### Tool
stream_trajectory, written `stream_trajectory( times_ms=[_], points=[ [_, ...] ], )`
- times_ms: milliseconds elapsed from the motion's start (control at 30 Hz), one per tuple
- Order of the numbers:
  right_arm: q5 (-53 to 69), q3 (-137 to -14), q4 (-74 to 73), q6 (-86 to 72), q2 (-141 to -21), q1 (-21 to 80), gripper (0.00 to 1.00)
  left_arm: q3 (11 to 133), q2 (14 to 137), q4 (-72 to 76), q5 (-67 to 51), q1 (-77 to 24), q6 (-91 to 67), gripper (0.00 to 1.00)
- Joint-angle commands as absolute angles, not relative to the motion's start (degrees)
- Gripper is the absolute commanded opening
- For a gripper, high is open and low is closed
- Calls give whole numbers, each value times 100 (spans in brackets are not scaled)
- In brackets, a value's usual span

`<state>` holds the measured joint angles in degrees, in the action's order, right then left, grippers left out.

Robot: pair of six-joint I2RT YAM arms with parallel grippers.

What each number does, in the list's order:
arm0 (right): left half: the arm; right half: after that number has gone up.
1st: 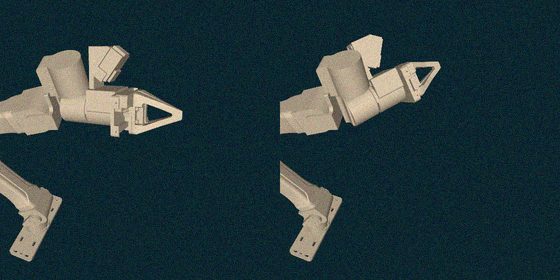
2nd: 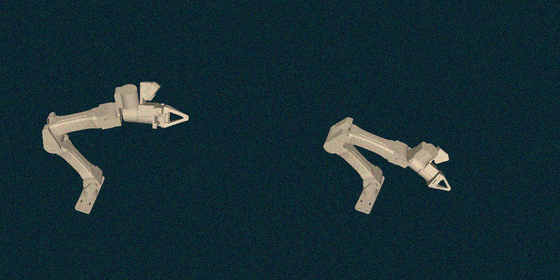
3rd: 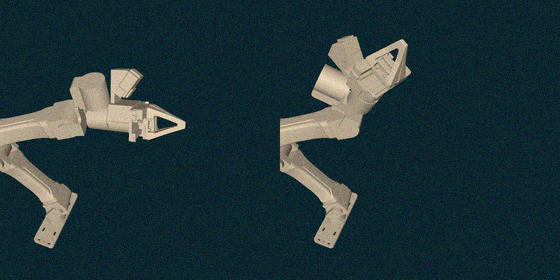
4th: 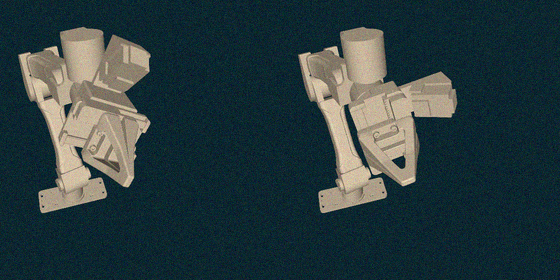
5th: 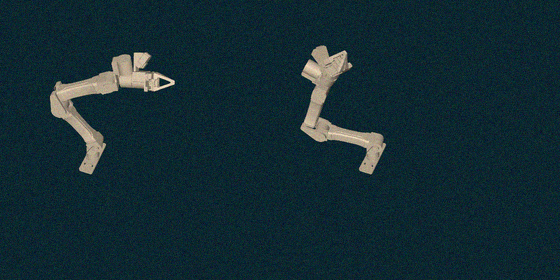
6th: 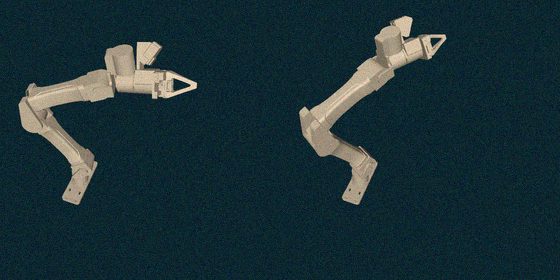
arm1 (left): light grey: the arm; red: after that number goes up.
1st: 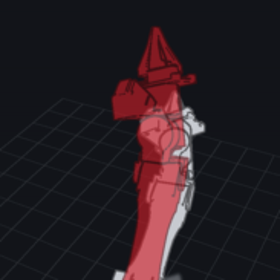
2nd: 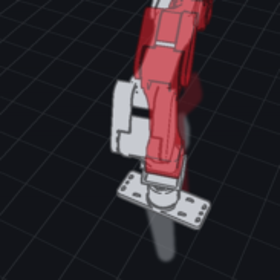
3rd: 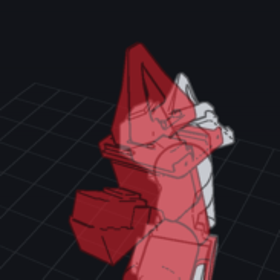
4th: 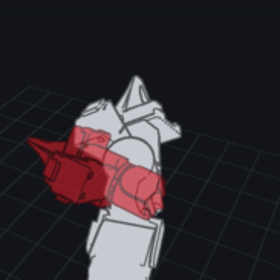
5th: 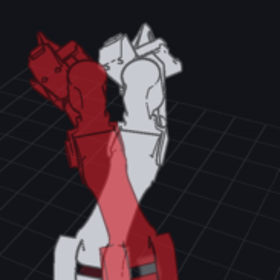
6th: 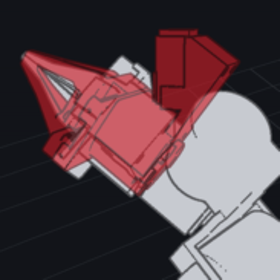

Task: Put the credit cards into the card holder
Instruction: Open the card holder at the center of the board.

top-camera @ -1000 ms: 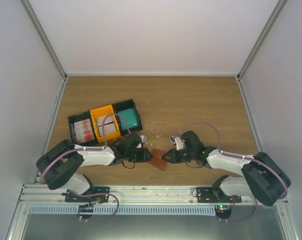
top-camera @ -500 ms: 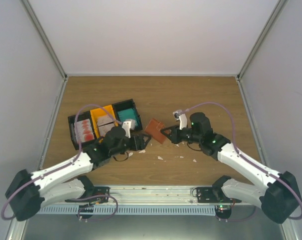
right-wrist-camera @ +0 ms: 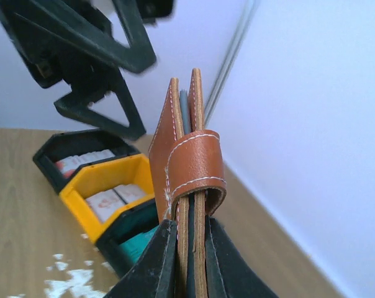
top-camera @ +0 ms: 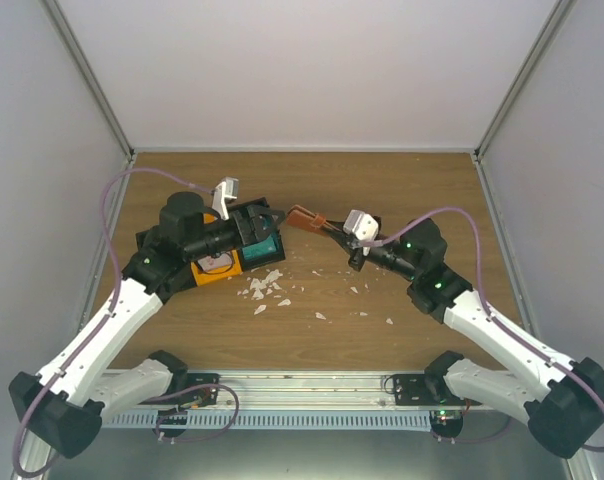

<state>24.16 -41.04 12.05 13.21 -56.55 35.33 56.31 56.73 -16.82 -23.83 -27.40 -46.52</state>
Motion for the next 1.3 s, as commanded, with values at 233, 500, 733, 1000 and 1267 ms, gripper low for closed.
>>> stream_trajectory(
  times_ms=[233, 500, 733, 1000, 1267],
  points=[
    [3480, -4407, 1555, 4167, -6018, 3507, 1, 5599, 6299, -787, -4815, -2435, -5890, 99],
    [3104, -4343, 1668, 4324, -6123, 3507, 0, 5360, 5728, -1027, -3499, -2203, -6280, 99],
    [3377, -4393, 1684, 4377, -6232, 3507, 1, 4919, 5911, -260, -4183, -2193, -6873, 99],
    [3639, -4545, 1553, 4524, -6343, 3529, 2, 4825, 6195, 361, -4778, -2220, -7222, 97],
    [3535, -4543, 1780, 4566, -6475, 3606, 4, 4581, 6281, 855, -5107, -2243, -7722, 66]
  ],
)
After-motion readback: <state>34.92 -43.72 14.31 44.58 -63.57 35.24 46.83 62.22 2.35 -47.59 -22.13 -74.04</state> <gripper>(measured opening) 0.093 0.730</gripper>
